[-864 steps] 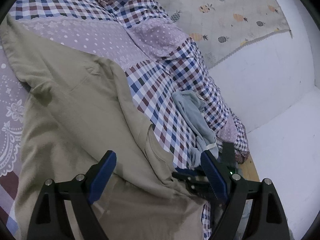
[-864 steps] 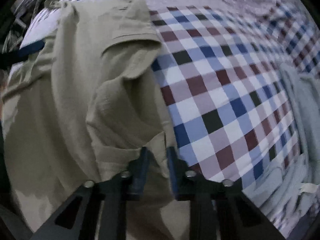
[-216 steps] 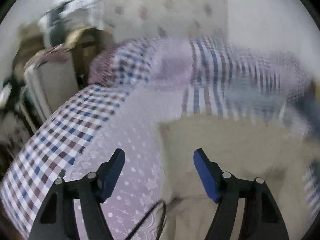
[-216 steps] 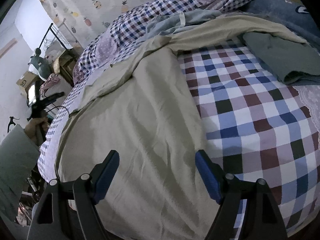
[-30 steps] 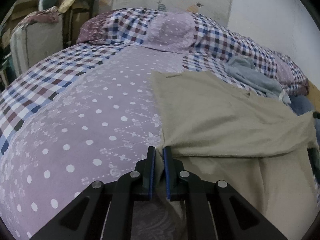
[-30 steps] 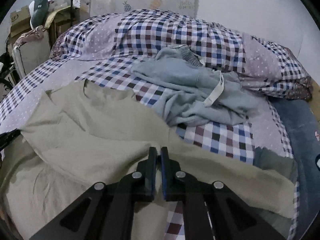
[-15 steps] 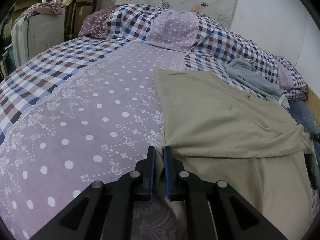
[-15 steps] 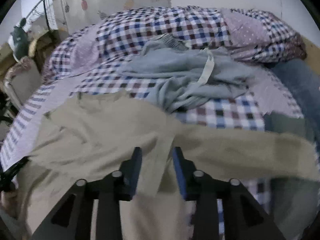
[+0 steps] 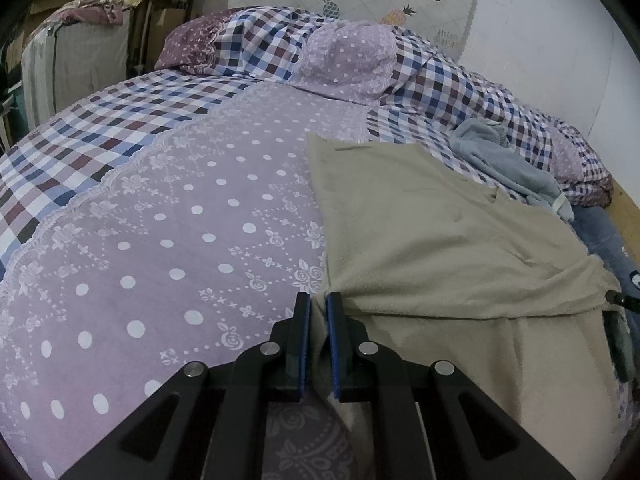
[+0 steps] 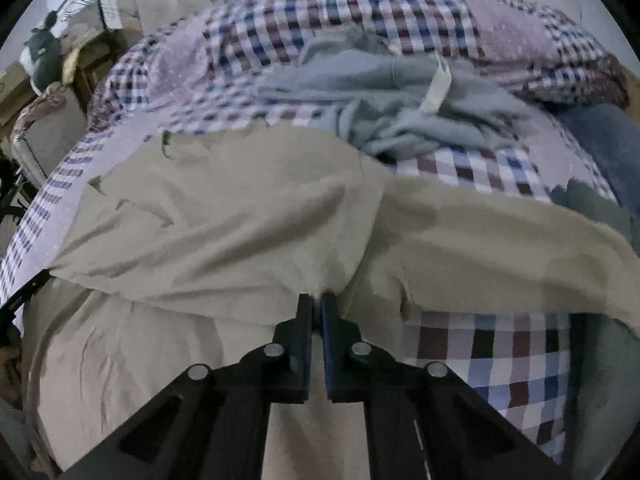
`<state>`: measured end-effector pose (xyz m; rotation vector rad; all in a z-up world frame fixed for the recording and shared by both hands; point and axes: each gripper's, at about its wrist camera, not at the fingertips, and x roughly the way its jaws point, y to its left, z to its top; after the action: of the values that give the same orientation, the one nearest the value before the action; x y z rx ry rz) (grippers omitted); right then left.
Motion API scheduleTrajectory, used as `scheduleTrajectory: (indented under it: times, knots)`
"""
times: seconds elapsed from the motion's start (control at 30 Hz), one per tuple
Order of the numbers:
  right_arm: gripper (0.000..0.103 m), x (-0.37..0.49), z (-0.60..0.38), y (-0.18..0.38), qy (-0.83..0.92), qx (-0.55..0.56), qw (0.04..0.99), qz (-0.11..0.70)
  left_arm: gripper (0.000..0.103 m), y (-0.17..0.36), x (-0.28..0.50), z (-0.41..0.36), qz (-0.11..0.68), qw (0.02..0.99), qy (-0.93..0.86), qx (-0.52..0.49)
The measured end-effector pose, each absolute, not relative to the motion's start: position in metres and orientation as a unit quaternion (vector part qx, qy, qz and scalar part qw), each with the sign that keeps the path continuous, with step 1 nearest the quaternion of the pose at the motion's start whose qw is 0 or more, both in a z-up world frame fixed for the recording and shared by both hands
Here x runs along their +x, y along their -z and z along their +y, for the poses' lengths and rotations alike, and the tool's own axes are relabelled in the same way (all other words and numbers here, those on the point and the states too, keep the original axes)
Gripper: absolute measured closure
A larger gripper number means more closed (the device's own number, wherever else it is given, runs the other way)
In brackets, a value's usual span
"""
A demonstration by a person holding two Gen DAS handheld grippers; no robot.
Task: Fold clothes
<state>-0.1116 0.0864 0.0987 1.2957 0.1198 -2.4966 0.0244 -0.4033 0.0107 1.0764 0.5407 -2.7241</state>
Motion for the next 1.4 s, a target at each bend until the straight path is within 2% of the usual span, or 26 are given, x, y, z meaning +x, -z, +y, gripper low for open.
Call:
scheduleTrajectory:
  times: [0.27, 0.47, 0.57, 0.67, 0.7, 0.73, 0.77, 0.83, 0.87, 1.03, 1.27, 1.4]
  knots:
    - [0.101, -0.092, 0.104, -0.088, 0.860, 0.488, 0.143, 0.054, 0.095, -0.010, 0.028, -0.407, 0.207, 0.070, 0.907, 0.360]
    - [0.095, -0.093, 0.111, -0.073, 0.848, 0.517, 0.099, 0.056, 0.093, -0.008, 0.029, -0.411, 0.224, 0.063, 0.902, 0.363]
    - [0.092, -0.083, 0.119, -0.081, 0.856, 0.508, 0.080, 0.049, 0.089, -0.009, 0.032, -0.414, 0.240, 0.059, 0.899, 0.362]
    - [0.076, -0.060, 0.128, -0.095, 0.868, 0.488, 0.085, 0.027, 0.078, -0.010, 0.038, -0.417, 0.257, 0.055, 0.895, 0.361]
    - [0.070, -0.047, 0.129, -0.098, 0.870, 0.483, 0.094, 0.023, 0.070, -0.011, 0.042, -0.418, 0.265, 0.050, 0.894, 0.358]
    - [0.065, -0.034, 0.129, -0.100, 0.872, 0.478, 0.104, 0.018, 0.057, -0.013, 0.047, -0.419, 0.273, 0.045, 0.894, 0.353]
    - [0.064, -0.021, 0.130, -0.103, 0.874, 0.472, 0.114, 0.013, 0.049, -0.016, 0.052, -0.418, 0.278, 0.041, 0.894, 0.349]
    - [0.060, 0.004, 0.132, -0.108, 0.877, 0.462, 0.133, 0.003, 0.026, -0.021, 0.062, -0.417, 0.288, 0.036, 0.894, 0.342]
    - [0.059, 0.017, 0.132, -0.111, 0.878, 0.457, 0.143, -0.002, 0.021, -0.025, 0.068, -0.416, 0.288, 0.039, 0.894, 0.341]
    - [0.056, 0.081, 0.136, -0.124, 0.883, 0.429, 0.191, -0.026, 0.019, -0.045, 0.108, -0.404, 0.268, 0.049, 0.901, 0.339]
    - [0.053, 0.177, 0.119, -0.107, 0.888, 0.386, 0.246, 0.042, 0.019, -0.056, 0.193, -0.365, 0.261, 0.048, 0.902, 0.341]
    - [0.053, 0.190, 0.122, -0.093, 0.882, 0.395, 0.255, 0.018, 0.019, -0.065, 0.232, -0.313, 0.210, 0.057, 0.902, 0.372]
